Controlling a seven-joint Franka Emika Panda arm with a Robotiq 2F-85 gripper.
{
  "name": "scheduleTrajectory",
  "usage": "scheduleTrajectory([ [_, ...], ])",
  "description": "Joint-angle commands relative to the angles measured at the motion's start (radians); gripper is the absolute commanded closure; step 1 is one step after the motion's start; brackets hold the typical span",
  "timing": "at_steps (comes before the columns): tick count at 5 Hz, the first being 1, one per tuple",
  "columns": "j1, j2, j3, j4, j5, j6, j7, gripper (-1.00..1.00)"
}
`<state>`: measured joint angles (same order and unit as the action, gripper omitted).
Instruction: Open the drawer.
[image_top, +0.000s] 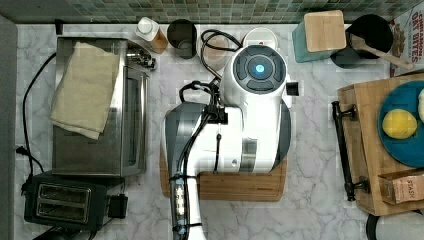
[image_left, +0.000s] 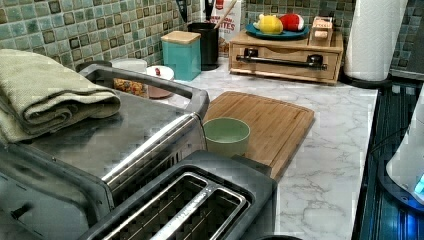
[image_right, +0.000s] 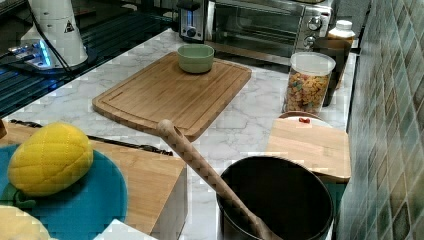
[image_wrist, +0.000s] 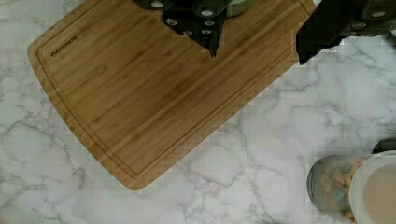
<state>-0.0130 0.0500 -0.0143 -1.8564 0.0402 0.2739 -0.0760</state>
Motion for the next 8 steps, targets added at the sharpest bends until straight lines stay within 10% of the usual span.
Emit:
scheduleTrajectory([
  [1, 0.000, 0.000, 0.000, 0.000, 0.000, 0.000, 0.000, -1.00],
  [8, -0.142, -0.078, -0.155, -0.296, -0.145, 0.358, -1.097, -1.00],
])
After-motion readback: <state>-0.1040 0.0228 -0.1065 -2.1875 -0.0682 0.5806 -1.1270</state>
